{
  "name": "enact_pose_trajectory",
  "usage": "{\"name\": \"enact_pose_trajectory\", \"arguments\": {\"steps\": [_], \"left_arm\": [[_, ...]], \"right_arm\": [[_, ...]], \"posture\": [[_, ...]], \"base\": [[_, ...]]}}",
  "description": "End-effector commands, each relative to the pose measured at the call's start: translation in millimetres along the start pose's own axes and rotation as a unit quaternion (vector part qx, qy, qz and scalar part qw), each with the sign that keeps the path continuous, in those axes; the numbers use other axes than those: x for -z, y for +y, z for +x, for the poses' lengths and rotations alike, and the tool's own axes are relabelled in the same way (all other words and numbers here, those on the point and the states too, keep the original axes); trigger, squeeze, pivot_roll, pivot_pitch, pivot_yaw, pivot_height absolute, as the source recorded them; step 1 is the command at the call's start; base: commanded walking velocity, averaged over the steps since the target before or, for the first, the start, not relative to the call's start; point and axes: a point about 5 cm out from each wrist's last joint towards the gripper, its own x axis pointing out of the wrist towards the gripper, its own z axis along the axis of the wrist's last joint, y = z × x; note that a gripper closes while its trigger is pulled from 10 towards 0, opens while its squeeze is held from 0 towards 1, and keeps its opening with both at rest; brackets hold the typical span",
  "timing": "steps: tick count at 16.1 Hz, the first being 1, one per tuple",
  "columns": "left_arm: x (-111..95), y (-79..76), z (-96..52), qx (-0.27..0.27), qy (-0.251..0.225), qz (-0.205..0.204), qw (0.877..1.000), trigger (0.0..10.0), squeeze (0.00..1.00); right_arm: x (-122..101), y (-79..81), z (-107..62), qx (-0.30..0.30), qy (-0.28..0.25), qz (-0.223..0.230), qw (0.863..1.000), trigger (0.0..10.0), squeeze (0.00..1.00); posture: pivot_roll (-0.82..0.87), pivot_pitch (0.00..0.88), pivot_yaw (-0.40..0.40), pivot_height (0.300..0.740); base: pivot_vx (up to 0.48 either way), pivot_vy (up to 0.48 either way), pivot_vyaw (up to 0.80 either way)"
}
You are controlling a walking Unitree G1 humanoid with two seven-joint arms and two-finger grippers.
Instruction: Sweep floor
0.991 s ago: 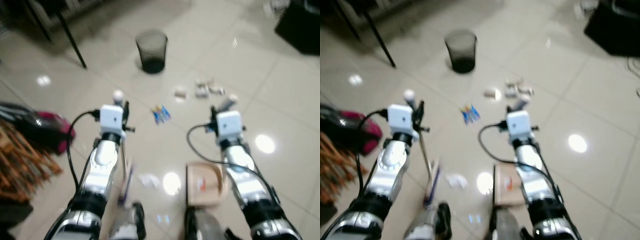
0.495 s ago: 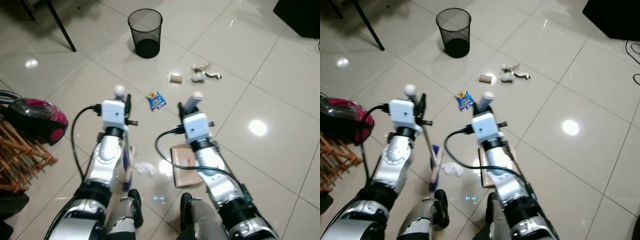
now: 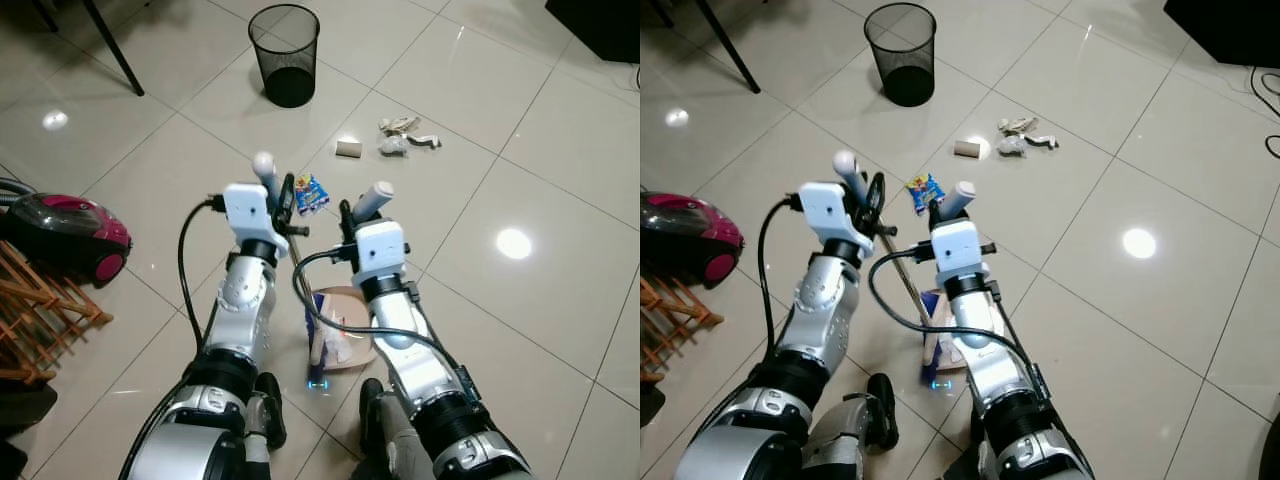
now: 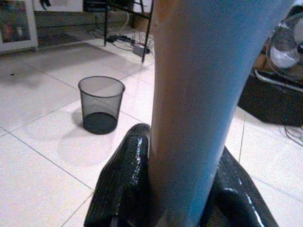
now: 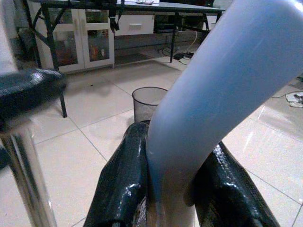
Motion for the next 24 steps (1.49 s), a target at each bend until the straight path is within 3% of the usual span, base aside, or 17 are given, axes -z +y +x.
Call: {"name": "enact_pose_trajectory", "arguments": {"steps": [1, 5, 9, 11, 15, 20, 22, 24], "left_arm": [[8, -9.3, -4.6, 0.005, 0.018, -0.052, 0.998, 10.0, 0.00], [-9, -2.6, 2.9, 0.021, -0.012, -0.060, 0.998, 10.0, 0.00], [-26, 7.0, 9.8, 0.110, -0.019, -0.004, 0.994, 10.0, 0.00], [-42, 25.0, 13.6, 0.125, -0.023, 0.001, 0.992, 10.0, 0.00], [-69, 57.1, 17.4, 0.103, -0.035, -0.016, 0.994, 10.0, 0.00], [-98, 112.9, 5.0, 0.080, -0.031, 0.060, 0.995, 10.0, 0.00], [-111, 124.3, -1.3, 0.081, -0.024, 0.087, 0.993, 10.0, 0.00], [-104, 131.8, -11.4, 0.056, 0.009, 0.126, 0.990, 10.0, 0.00]], "right_arm": [[22, 15.1, -15.8, -0.021, 0.066, 0.046, 0.997, 10.0, 0.00], [27, 2.0, -22.1, -0.024, 0.072, 0.050, 0.996, 10.0, 0.00], [33, -22.8, -30.5, -0.029, 0.077, 0.034, 0.996, 10.0, 0.00], [32, -39.5, -34.3, -0.029, 0.073, 0.031, 0.996, 10.0, 0.00], [33, -55.2, -34.5, -0.022, 0.076, 0.046, 0.996, 10.0, 0.00], [27, -71.6, -31.6, -0.030, 0.061, 0.043, 0.997, 10.0, 0.00], [24, -79.1, -29.7, -0.029, 0.054, 0.042, 0.997, 10.0, 0.00], [20, -85.0, -28.4, -0.022, 0.052, 0.046, 0.997, 10.0, 0.00]], "posture": [[-0.01, 0.443, 0.016, 0.740], [-0.01, 0.419, 0.016, 0.740], [-0.01, 0.388, 0.011, 0.740], [0.00, 0.366, 0.007, 0.740], [0.02, 0.323, 0.013, 0.740], [0.03, 0.256, 0.010, 0.740], [0.04, 0.229, 0.007, 0.740], [0.05, 0.195, 0.010, 0.740]], "base": [[0.000, 0.000, 0.00], [0.000, 0.000, 0.00], [0.000, 0.000, 0.00], [0.000, 0.000, 0.00], [0.000, 0.000, 0.00], [0.000, 0.000, 0.00], [0.000, 0.000, 0.00], [0.000, 0.000, 0.00]]}}
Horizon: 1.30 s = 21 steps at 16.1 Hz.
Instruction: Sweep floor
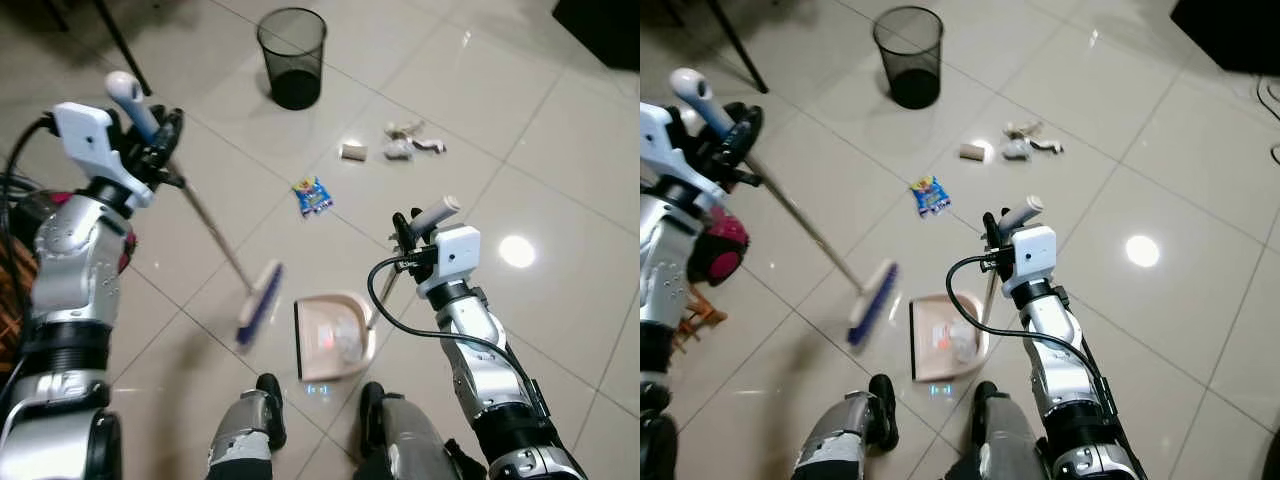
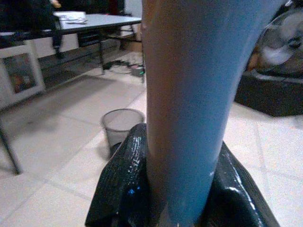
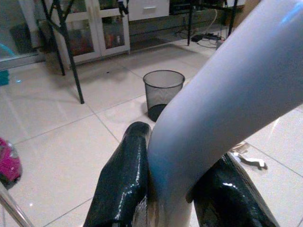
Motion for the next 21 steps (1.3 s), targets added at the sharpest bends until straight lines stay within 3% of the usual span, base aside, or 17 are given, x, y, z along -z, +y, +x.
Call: {"name": "enact_pose_trajectory", "arguments": {"steps": [1, 4, 7, 10, 12, 15, 21], "left_arm": [[16, -1.7, -17.1, -0.019, 0.050, 0.051, 0.997, 10.0, 0.00], [31, -20.5, -32.9, -0.037, 0.074, 0.067, 0.994, 10.0, 0.00], [44, -37.3, -45.9, -0.078, 0.095, 0.071, 0.990, 10.0, 0.00], [52, -58.6, -56.3, -0.078, 0.105, 0.084, 0.988, 10.0, 0.00], [50, -70.0, -58.3, -0.086, 0.106, 0.074, 0.988, 10.0, 0.00], [47, -82.1, -55.9, -0.082, 0.103, 0.069, 0.989, 10.0, 0.00], [50, -94.4, -54.3, -0.094, 0.110, 0.052, 0.988, 10.0, 0.00]], "right_arm": [[-5, -6.8, -5.1, 0.019, 0.005, 0.021, 1.000, 10.0, 0.00], [-22, -12.3, -6.5, 0.039, -0.002, 0.036, 0.999, 10.0, 0.00], [-57, -21.6, -7.4, 0.064, -0.036, 0.036, 0.997, 10.0, 0.00], [-93, -34.6, -3.8, 0.112, -0.056, 0.044, 0.991, 10.0, 0.00], [-99, -42.9, -3.6, 0.150, -0.025, 0.029, 0.988, 10.0, 0.00], [-115, -46.8, 2.0, 0.162, -0.035, 0.031, 0.986, 10.0, 0.00], [-129, -31.9, 9.3, 0.133, -0.033, 0.037, 0.990, 10.0, 0.00]], "posture": [[0.04, 0.177, 0.013, 0.740], [0.03, 0.140, 0.030, 0.740], [0.00, 0.123, 0.047, 0.740], [0.00, 0.112, 0.055, 0.740], [0.00, 0.104, 0.062, 0.740], [0.00, 0.097, 0.070, 0.740], [-0.01, 0.078, 0.060, 0.740]], "base": [[0.000, 0.000, 0.00], [0.000, 0.000, 0.00], [0.000, 0.000, 0.00], [0.000, 0.000, 0.00], [0.139, 0.000, 0.00], [0.407, 0.000, 0.00], [0.452, 0.000, 0.00]]}}
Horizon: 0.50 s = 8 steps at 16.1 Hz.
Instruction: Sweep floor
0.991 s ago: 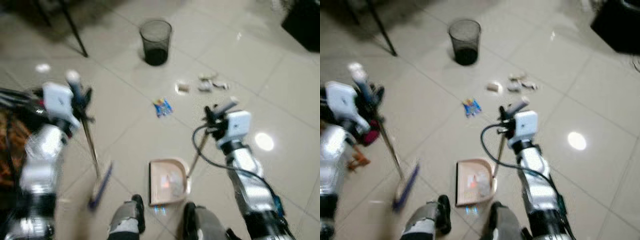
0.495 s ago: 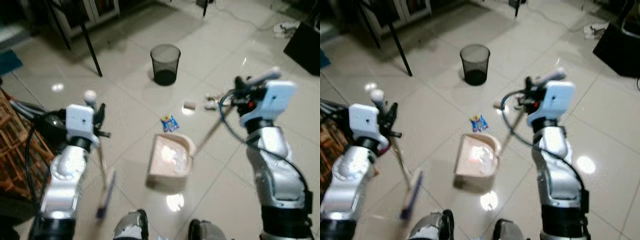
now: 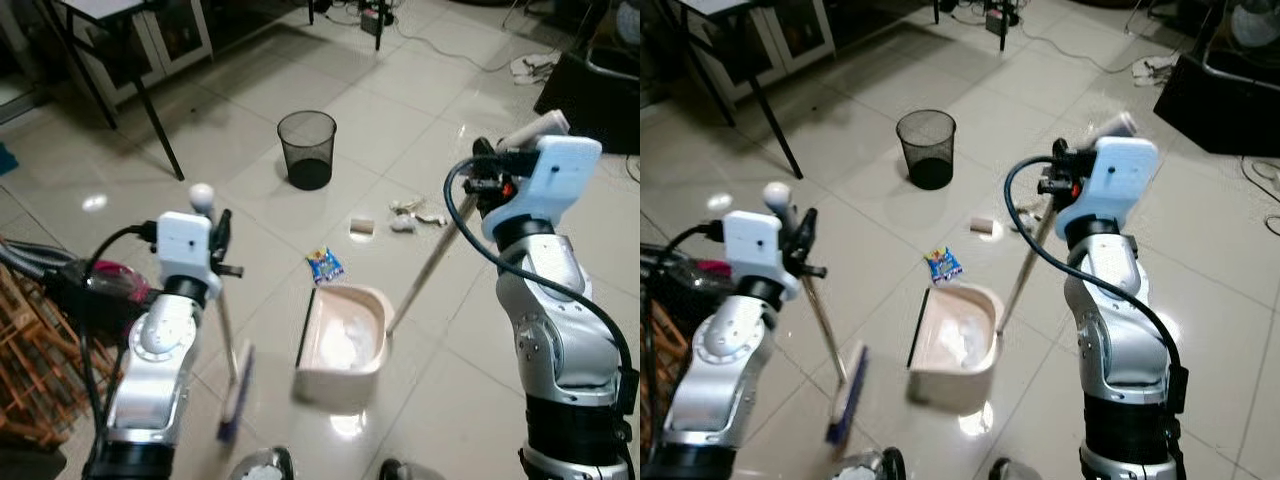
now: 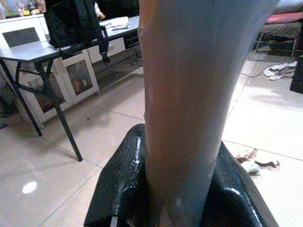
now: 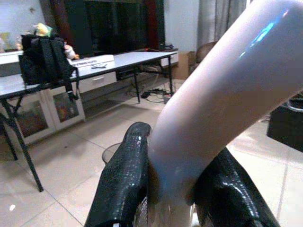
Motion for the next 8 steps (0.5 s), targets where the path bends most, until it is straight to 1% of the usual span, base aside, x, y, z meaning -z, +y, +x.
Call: {"name": "enact_pose_trajectory", "arguments": {"steps": [1, 4, 8], "left_arm": [[-4.8, 1.1, -2.3, -0.009, -0.009, 0.007, 1.000, 10.0, 0.00], [-3.7, 0.3, -3.4, -0.011, -0.008, 0.009, 1.000, 10.0, 0.00], [-5.5, 5.7, 0.0, -0.023, -0.014, 0.019, 0.999, 10.0, 0.00]], "right_arm": [[-14.3, 7.7, 1.0, -0.014, -0.027, 0.001, 1.000, 10.0, 0.00], [-14.7, 9.2, 2.0, -0.015, -0.027, 0.008, 0.999, 10.0, 0.00], [-13.1, 11.8, 5.3, -0.003, -0.024, 0.024, 0.999, 10.0, 0.00]], "posture": [[-0.01, 0.075, 0.057, 0.740], [-0.01, 0.069, 0.053, 0.740], [0.00, 0.056, 0.041, 0.740]], "base": [[0.458, 0.000, 0.00], [0.470, 0.000, 0.80], [0.470, 0.000, 0.80]]}}
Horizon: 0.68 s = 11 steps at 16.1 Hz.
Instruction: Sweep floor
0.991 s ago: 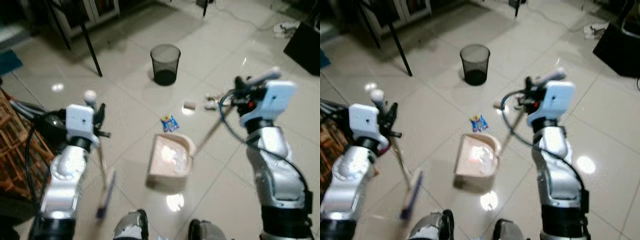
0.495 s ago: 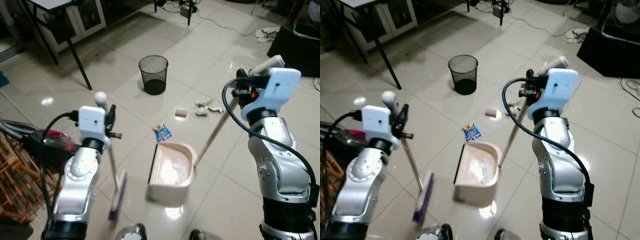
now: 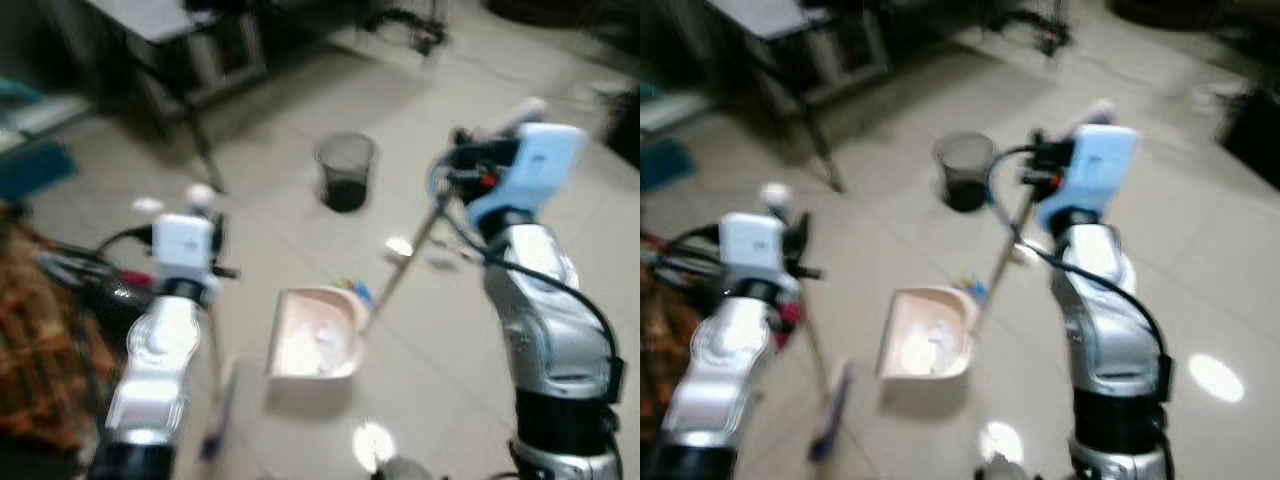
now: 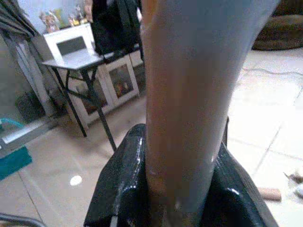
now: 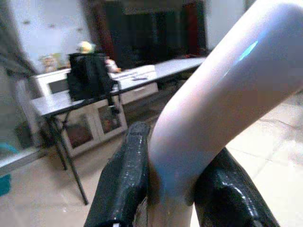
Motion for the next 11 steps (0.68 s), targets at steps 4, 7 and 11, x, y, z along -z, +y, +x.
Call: {"name": "enact_pose_trajectory", "arguments": {"steps": [4, 7, 11], "left_arm": [[-7.8, 9.2, 0.7, -0.011, -0.021, 0.014, 1.000, 10.0, 0.00], [-7.7, 9.3, 1.4, -0.012, -0.021, 0.012, 1.000, 10.0, 0.00], [-5.2, 10.1, 0.2, -0.013, -0.018, 0.011, 1.000, 10.0, 0.00]], "right_arm": [[-11.9, 7.0, 2.5, -0.001, -0.032, 0.004, 0.999, 10.0, 0.00], [-13.3, 5.1, 2.1, 0.005, -0.037, 0.009, 0.999, 10.0, 0.00], [-13.2, 5.9, 1.9, 0.003, -0.037, 0.009, 0.999, 10.0, 0.00]], "posture": [[0.00, 0.048, 0.046, 0.740], [0.00, 0.047, 0.049, 0.740], [0.00, 0.045, 0.044, 0.740]], "base": [[0.471, 0.000, 0.20], [0.471, 0.000, 0.00], [0.472, 0.000, 0.00]]}}
